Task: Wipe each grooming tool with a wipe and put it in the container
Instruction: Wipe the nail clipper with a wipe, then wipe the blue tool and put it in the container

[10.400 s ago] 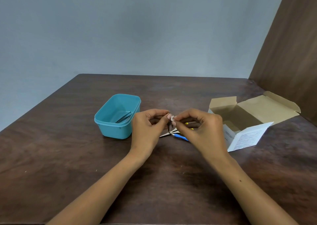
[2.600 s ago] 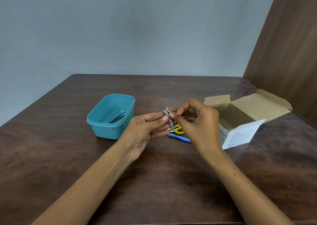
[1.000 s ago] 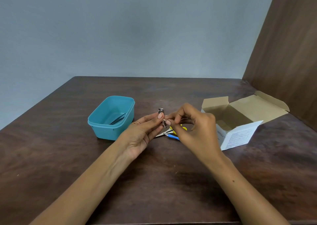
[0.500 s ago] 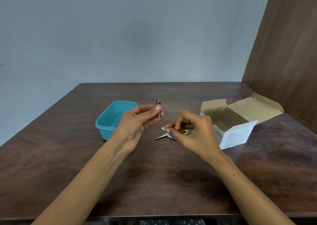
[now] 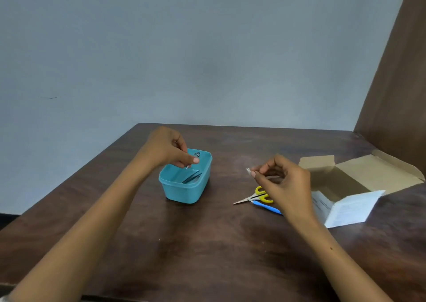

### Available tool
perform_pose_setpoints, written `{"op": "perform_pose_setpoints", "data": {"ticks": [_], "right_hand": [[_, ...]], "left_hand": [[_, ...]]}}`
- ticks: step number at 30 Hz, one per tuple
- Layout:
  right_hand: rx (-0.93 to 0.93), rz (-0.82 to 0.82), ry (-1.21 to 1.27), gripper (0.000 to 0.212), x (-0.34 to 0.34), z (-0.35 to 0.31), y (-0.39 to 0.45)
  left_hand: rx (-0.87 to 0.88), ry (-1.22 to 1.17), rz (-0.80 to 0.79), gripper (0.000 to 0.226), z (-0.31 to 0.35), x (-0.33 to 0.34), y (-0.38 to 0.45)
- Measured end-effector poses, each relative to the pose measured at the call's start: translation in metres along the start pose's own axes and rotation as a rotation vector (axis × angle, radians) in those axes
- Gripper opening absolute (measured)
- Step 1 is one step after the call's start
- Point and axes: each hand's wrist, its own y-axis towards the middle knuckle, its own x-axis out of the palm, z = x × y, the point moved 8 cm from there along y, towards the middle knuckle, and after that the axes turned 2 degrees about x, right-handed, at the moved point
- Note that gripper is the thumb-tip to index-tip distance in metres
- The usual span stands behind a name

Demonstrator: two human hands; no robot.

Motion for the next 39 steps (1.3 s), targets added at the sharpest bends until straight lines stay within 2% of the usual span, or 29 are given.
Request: {"op": "perform_pose_setpoints", "data": {"ticks": [10, 18, 22, 25, 28, 31, 34, 39], "right_hand": [[-0.102, -0.098, -0.121, 0.024, 0.017, 0.000, -0.008], [-0.099, -0.157, -0.161, 0.022, 0.019, 0.001, -0.010], [-0.086, -0.158, -0.174, 0.023, 0.018, 0.002, -0.010], [-0.078, -0.105, -0.187, 0.024, 0.013, 0.005, -0.009], [-0.069, -0.018, -0.197, 0.023, 0.000, 0.009, -0.005], [0.002, 0.057, -0.179, 0.026, -0.016, 0.014, 0.000], [0.026, 0.096, -0.207, 0.025, -0.025, 0.016, 0.006], [0.043, 0.038, -0.257, 0.016, -0.018, 0.020, 0.004]], "left_hand": [[-0.026, 0.257, -0.032, 0.024, -0.015, 0.019, 0.020], [-0.038, 0.388, -0.061, 0.018, -0.017, 0.036, 0.022], [0.042, 0.487, 0.066, 0.018, -0.009, 0.033, 0.017], [0.177, 0.559, 0.243, 0.019, 0.014, 0.031, 0.003], [0.331, 0.524, 0.320, 0.018, 0.039, 0.045, -0.013], [0.429, 0.422, 0.272, 0.015, 0.052, 0.073, -0.022], [0.438, 0.337, 0.174, 0.013, 0.052, 0.098, -0.021], [0.452, 0.335, 0.079, 0.005, 0.038, 0.124, -0.021]]}}
